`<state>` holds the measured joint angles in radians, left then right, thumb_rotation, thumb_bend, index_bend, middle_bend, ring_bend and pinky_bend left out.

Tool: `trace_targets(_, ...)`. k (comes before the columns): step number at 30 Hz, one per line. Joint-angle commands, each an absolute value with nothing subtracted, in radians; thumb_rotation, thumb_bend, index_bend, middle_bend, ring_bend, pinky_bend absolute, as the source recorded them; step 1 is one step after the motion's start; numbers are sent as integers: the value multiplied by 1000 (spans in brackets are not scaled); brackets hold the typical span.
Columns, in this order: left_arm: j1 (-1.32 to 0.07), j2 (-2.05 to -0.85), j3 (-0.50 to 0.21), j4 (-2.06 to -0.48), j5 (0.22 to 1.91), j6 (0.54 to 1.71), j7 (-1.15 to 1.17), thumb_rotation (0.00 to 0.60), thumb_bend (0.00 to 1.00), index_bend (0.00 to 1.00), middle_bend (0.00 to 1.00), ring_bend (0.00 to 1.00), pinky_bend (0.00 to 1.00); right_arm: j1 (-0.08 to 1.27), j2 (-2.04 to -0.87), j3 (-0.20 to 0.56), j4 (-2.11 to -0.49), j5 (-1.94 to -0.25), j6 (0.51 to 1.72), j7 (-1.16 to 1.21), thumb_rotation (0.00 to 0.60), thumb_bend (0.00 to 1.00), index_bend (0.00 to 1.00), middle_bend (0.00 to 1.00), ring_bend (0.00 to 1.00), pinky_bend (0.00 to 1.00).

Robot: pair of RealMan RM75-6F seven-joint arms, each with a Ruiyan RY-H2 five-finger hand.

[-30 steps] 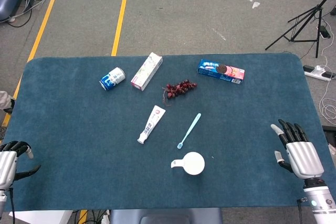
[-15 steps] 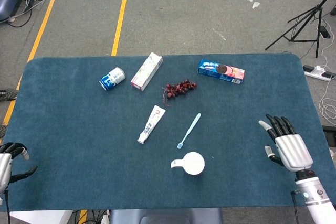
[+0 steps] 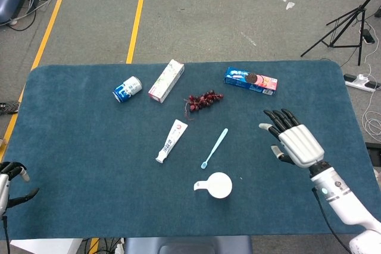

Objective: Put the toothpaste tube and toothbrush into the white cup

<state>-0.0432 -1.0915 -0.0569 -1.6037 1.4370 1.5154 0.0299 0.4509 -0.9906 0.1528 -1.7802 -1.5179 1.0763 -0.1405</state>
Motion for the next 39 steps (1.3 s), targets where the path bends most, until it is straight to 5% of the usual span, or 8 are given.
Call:
trace_targets(1, -41, -1090, -58, -1604, 1435, 1517, 28, 600, 98, 590, 421, 310, 323, 514, -1016, 191, -1777, -1513, 1032, -132, 600, 406, 257, 44, 0, 53)
trace_targets(16, -32, -1077, -64, -1601, 1420, 1520, 19, 600, 98, 591, 421, 309, 323, 764, -1147, 281, -1689, -1345, 821, -252, 600, 398, 262, 44, 0, 62)
trace_targets(39, -41, -1096, -104, -1531, 1331, 1479, 2, 600, 98, 591, 421, 310, 324, 1101, -1411, 241, -1238, -1454, 534, 45, 600, 372, 262, 44, 0, 62)
